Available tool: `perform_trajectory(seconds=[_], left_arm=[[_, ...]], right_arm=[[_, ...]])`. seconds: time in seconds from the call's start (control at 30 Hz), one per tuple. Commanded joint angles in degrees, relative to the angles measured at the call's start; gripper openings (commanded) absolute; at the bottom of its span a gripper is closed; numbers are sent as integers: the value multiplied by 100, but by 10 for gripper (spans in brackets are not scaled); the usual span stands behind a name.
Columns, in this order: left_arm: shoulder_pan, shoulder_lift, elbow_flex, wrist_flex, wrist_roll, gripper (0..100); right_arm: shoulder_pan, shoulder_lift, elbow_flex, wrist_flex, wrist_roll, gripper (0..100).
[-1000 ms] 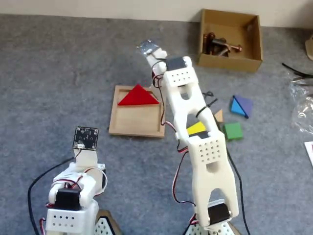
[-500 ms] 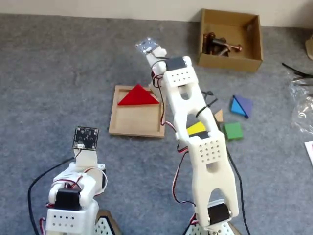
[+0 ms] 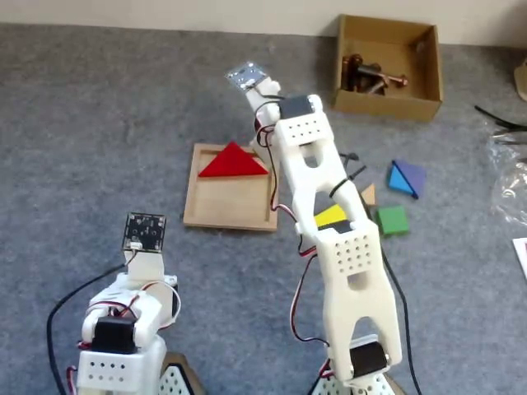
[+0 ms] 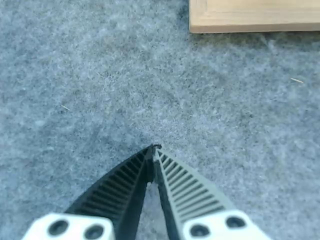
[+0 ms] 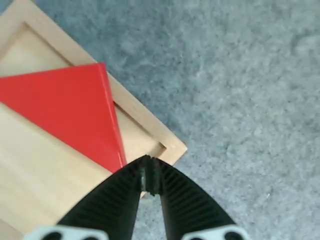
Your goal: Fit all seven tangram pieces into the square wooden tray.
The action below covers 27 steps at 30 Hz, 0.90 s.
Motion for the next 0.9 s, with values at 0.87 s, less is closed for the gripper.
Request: perform_trajectory(seconds=[0.87], left_arm=[[101, -40, 110, -18, 35, 5]], right_arm=[[-92, -154, -1473, 2536, 1029, 7]])
